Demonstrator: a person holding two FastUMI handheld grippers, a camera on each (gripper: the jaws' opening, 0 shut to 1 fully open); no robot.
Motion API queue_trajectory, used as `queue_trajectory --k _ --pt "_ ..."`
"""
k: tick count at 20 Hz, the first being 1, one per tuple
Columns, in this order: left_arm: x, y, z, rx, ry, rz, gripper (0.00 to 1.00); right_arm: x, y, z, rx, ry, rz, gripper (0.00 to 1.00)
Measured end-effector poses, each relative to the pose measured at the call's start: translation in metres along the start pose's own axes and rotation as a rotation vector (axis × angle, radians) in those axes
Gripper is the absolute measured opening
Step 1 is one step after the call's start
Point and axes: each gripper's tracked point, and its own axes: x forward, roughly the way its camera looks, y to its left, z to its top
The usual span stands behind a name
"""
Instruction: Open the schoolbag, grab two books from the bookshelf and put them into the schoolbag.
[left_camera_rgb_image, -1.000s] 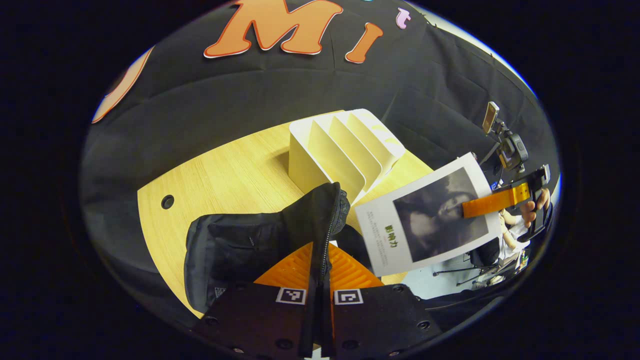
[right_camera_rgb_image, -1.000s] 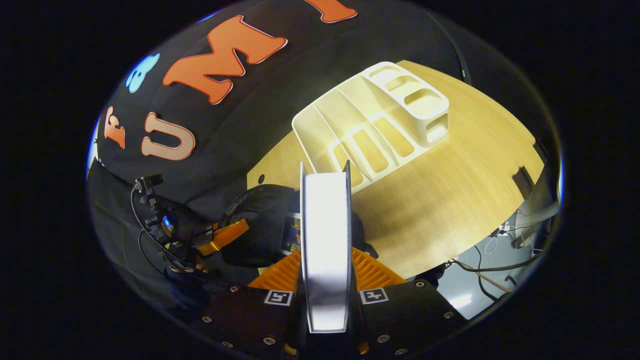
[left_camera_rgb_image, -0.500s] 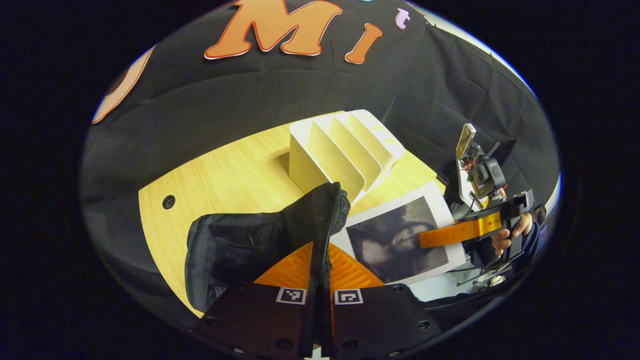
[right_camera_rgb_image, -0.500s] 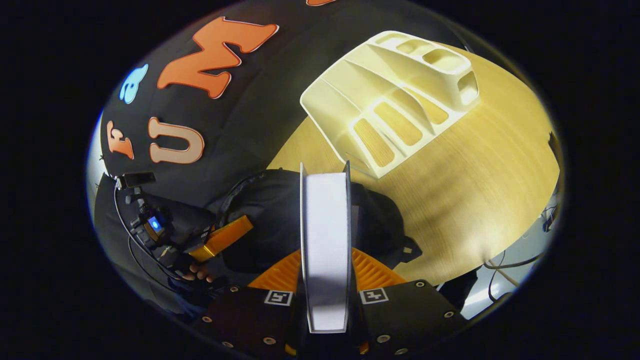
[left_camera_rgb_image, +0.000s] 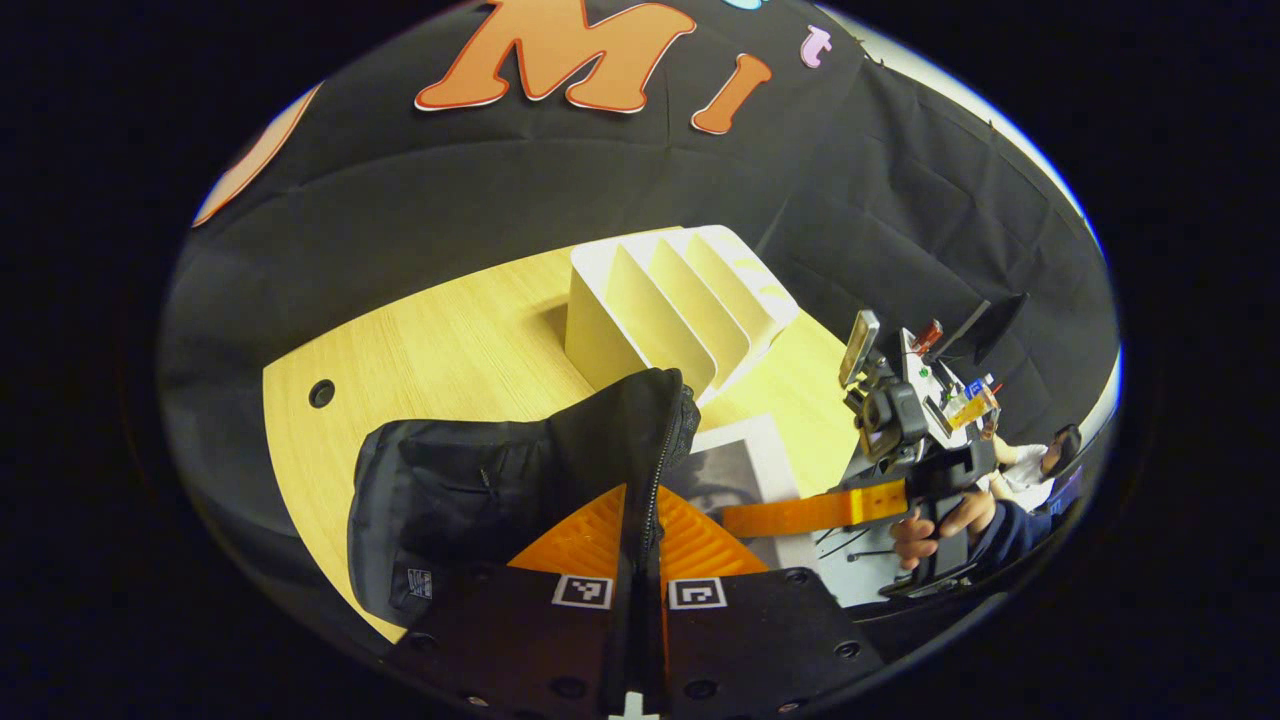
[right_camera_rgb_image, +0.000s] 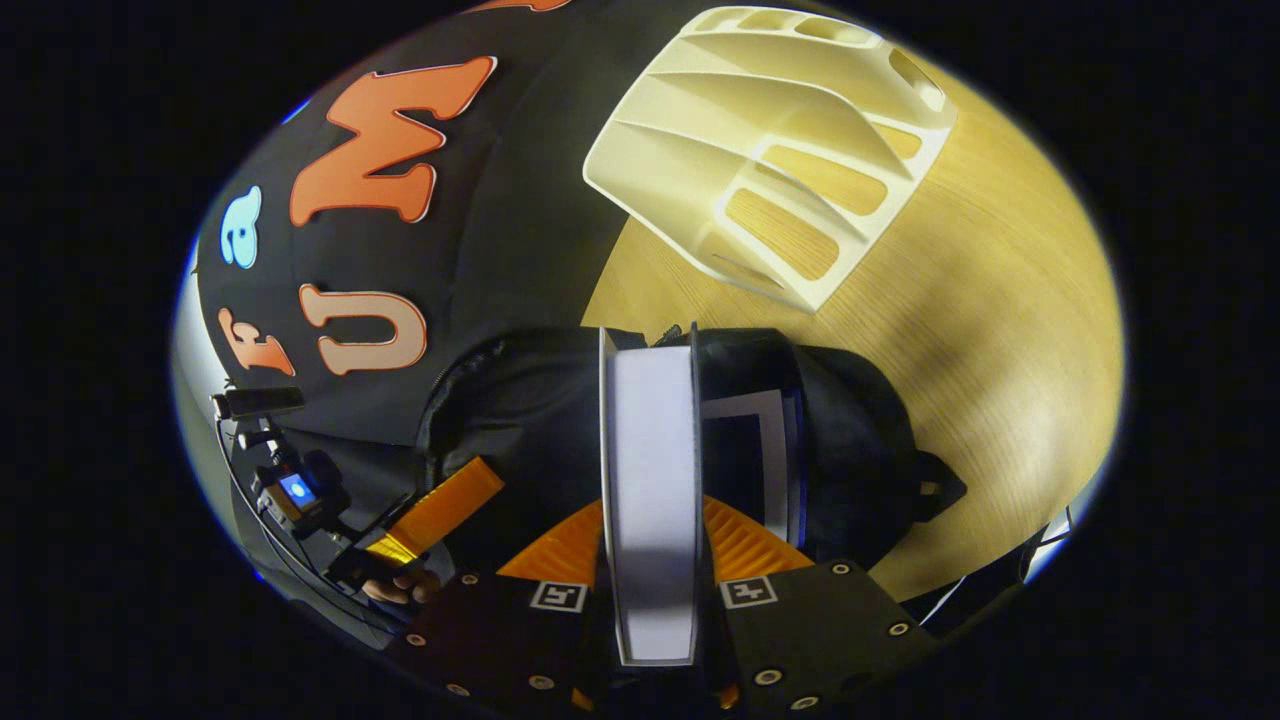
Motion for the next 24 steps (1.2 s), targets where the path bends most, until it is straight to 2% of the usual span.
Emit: queue_trajectory --k 6,11,14,17,21,23,24 --pt "-0.002 -0.007 0.002 -0.002 -0.013 -0.033 0.07 0.039 0.003 -0.007 0.041 -0.014 0.055 0.34" --pt "0.001 -0.012 0.003 -0.010 -0.020 -0.051 0.07 0.067 -0.002 -0.020 0.071 0.058 0.046 0.37" --pt "0.006 -0.010 0.005 -0.013 -0.020 -0.037 0.07 0.066 -0.013 -0.019 0.010 0.082 -0.050 0.44" --pt "0.012 -0.010 0.000 -0.008 -0.012 -0.029 0.07 0.055 -0.026 -0.011 -0.120 0.090 -0.162 0.60" --pt "0.017 -0.009 -0.008 -0.023 -0.008 0.015 0.07 0.034 -0.050 0.005 -0.289 0.094 -0.297 0.70" --pt "0.022 -0.013 -0.015 -0.022 0.003 0.034 0.07 0.020 -0.052 0.012 -0.326 0.106 -0.312 0.79" --pt "0.026 -0.014 -0.017 -0.030 0.013 0.044 0.07 0.009 -0.053 0.018 -0.337 0.093 -0.316 0.79"
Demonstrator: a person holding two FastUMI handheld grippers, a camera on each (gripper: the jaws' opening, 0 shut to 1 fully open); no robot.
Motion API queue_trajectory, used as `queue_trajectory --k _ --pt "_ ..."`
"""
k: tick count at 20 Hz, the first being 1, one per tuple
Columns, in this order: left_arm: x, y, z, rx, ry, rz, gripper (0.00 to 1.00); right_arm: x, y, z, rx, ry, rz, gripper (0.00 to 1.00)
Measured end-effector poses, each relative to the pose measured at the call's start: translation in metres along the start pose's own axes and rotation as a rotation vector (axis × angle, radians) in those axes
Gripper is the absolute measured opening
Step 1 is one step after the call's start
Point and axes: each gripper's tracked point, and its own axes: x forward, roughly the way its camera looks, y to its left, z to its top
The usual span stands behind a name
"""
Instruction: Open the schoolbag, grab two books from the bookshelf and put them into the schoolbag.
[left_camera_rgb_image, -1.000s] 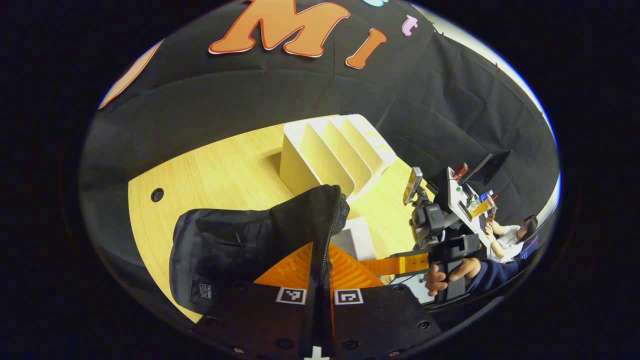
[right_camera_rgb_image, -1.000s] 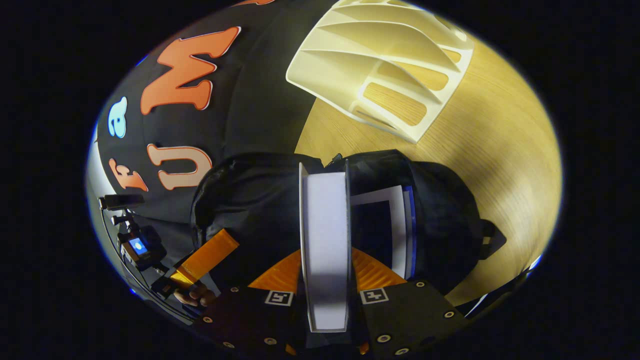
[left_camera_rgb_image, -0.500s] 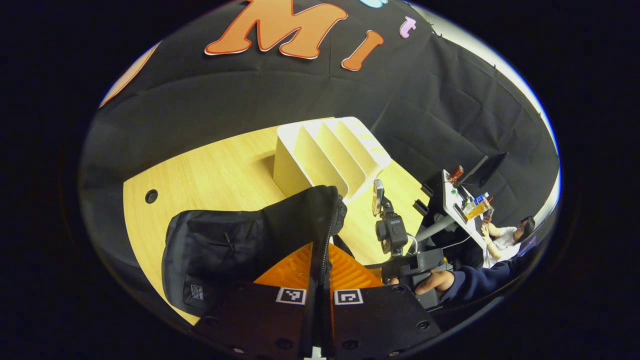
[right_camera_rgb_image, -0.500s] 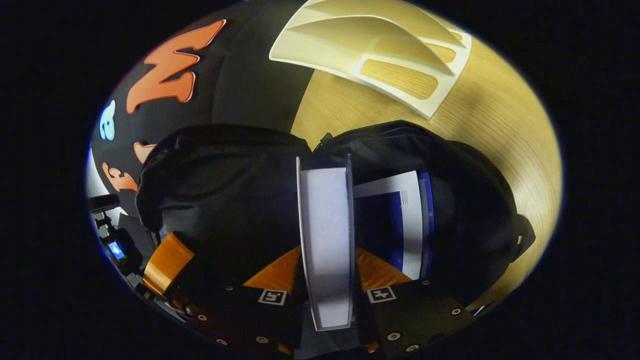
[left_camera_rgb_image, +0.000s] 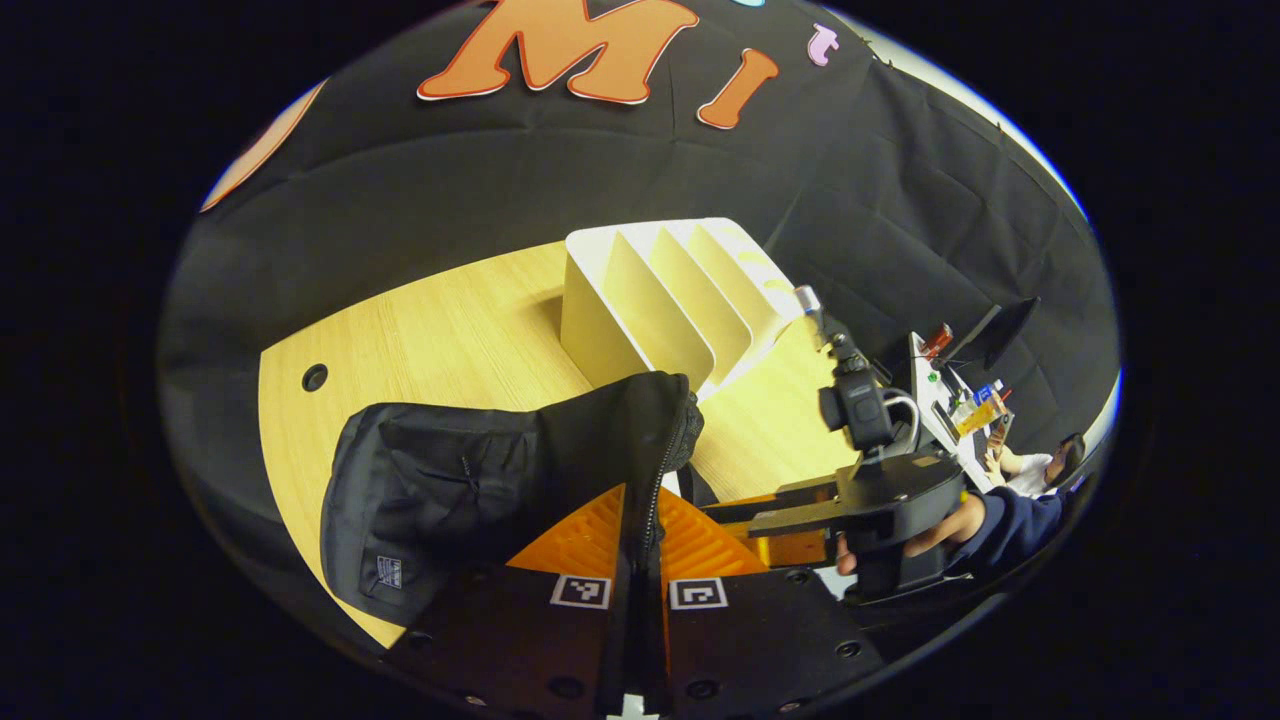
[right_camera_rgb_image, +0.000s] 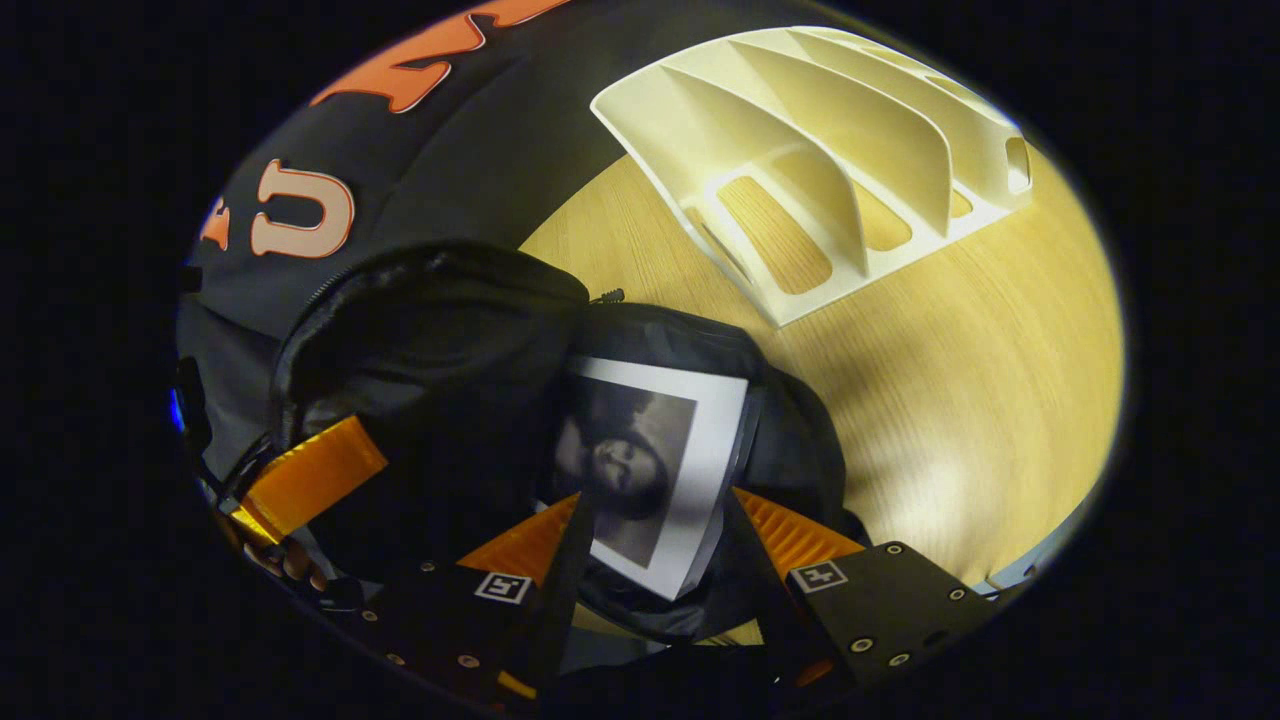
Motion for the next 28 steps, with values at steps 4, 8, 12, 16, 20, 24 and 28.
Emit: queue_trajectory --k 4,8,12,16,20,24,28 --pt "0.015 -0.018 -0.003 0.016 0.006 0.024 0.12 -0.043 -0.029 0.033 -0.083 -0.100 -0.068 0.82" --pt "0.037 -0.040 -0.009 -0.019 0.020 0.024 0.36 -0.095 -0.055 0.077 -0.136 -0.226 -0.117 0.91" --pt "0.045 -0.073 0.015 -0.038 -0.037 0.020 0.69 -0.138 -0.076 0.124 -0.186 -0.363 -0.163 0.93" --pt "0.045 -0.107 0.052 0.013 -0.134 0.053 0.82 -0.180 -0.086 0.157 -0.265 -0.464 -0.164 0.95" --pt "0.057 -0.125 0.075 0.101 -0.285 0.122 0.92 -0.210 -0.086 0.177 -0.368 -0.530 -0.161 0.96" --pt "0.039 -0.123 0.098 0.121 -0.458 0.201 0.94 -0.244 -0.102 0.198 -0.414 -0.621 -0.198 0.96" --pt "0.027 -0.109 0.106 0.100 -0.589 0.286 0.95 -0.282 -0.105 0.210 -0.442 -0.734 -0.186 0.96"
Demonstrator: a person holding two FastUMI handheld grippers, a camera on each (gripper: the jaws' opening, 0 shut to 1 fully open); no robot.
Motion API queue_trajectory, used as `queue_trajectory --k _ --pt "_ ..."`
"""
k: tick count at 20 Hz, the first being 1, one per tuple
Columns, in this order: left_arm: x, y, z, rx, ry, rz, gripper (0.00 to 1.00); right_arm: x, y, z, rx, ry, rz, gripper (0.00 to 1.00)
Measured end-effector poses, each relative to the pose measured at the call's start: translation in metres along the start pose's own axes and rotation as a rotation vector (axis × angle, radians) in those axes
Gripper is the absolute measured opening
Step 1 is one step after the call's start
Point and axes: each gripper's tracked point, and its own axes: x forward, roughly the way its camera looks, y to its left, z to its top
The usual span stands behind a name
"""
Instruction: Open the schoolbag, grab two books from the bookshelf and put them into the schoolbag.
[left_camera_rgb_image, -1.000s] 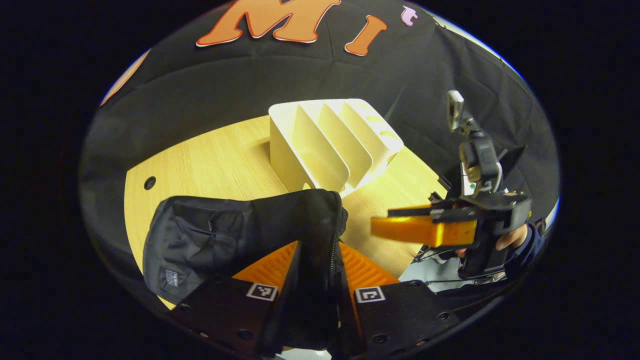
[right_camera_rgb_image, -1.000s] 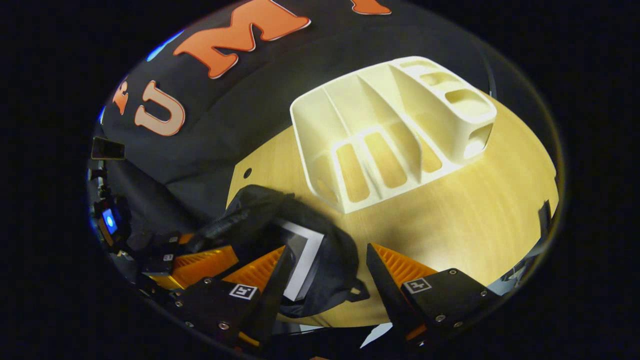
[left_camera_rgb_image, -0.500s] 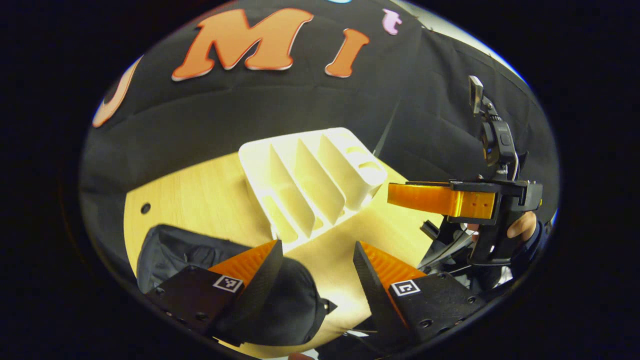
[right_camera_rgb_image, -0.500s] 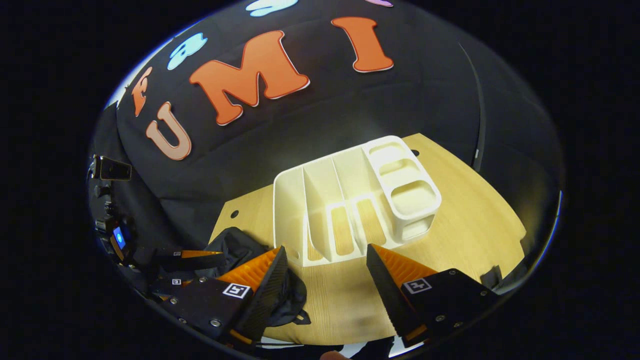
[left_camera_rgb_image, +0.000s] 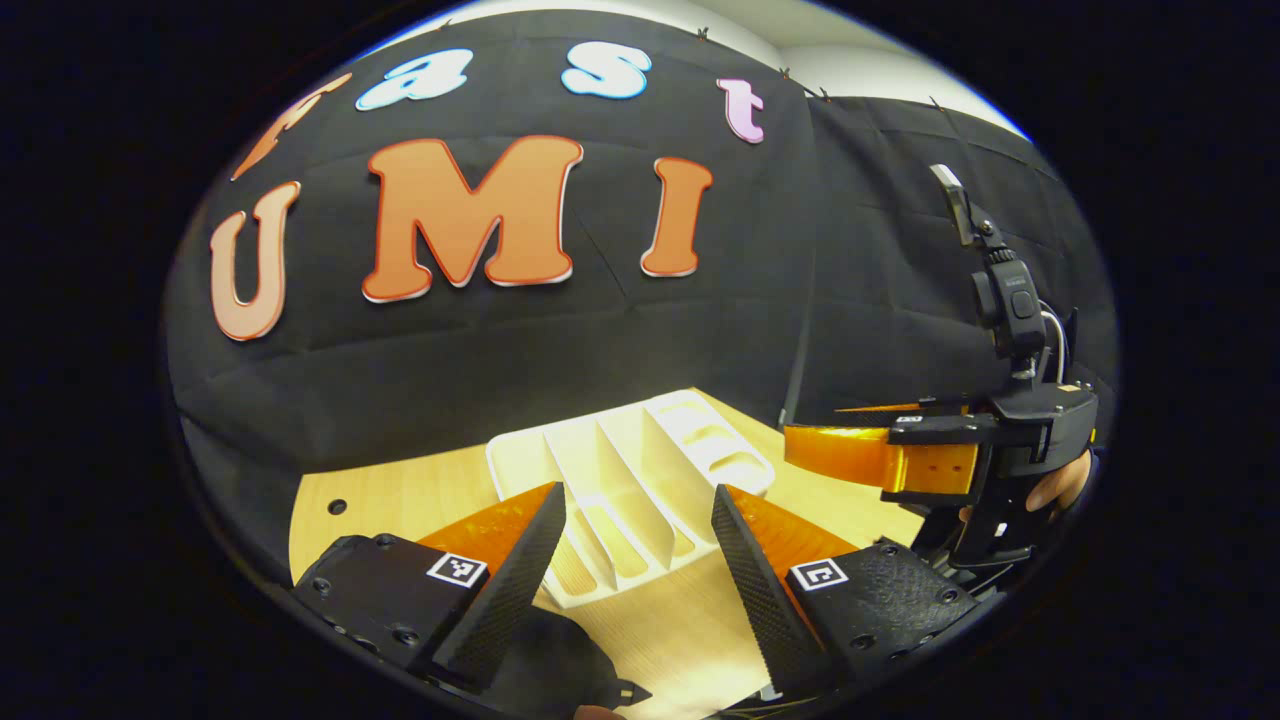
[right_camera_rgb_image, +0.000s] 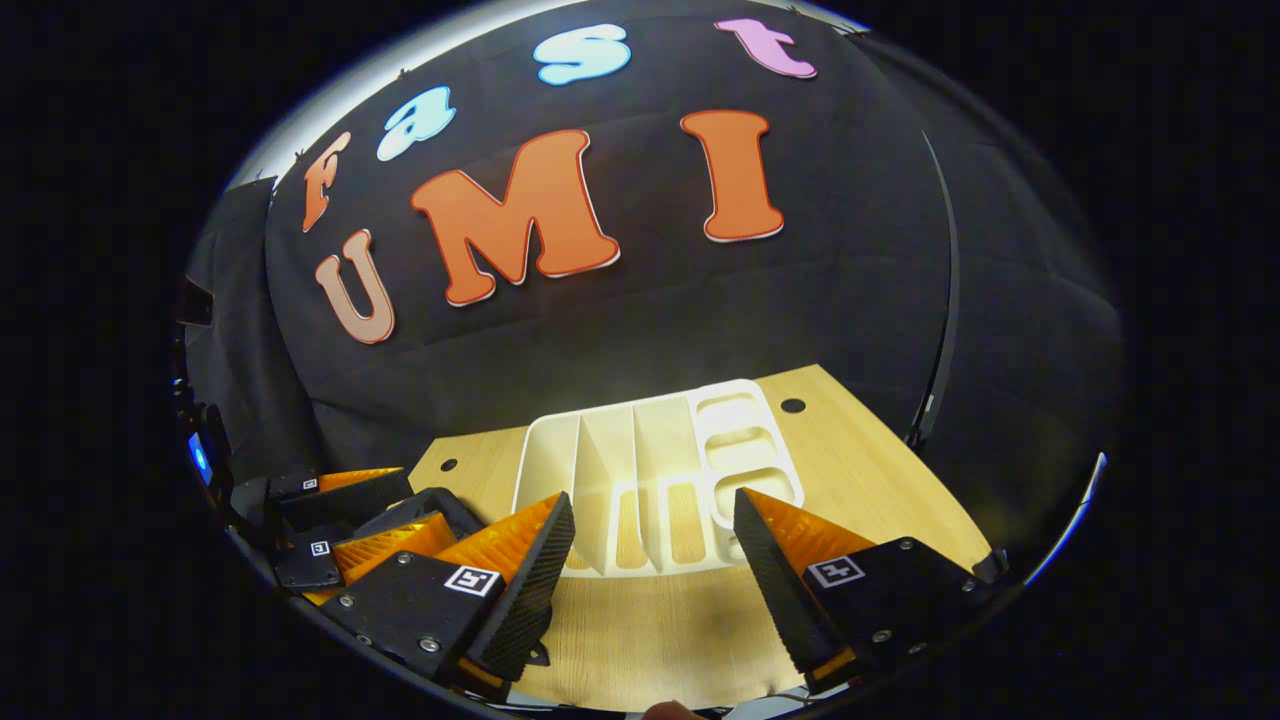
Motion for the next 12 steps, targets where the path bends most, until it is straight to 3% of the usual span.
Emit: queue_trajectory --k 7,12 --pt "0.005 0.004 0.009 -0.091 -0.146 0.114 0.94 -0.042 -0.008 0.026 -0.114 -0.131 0.049 0.95" --pt "0.002 0.014 0.010 -0.074 -0.164 0.205 0.95 -0.052 -0.013 0.026 -0.168 -0.188 0.073 0.95"
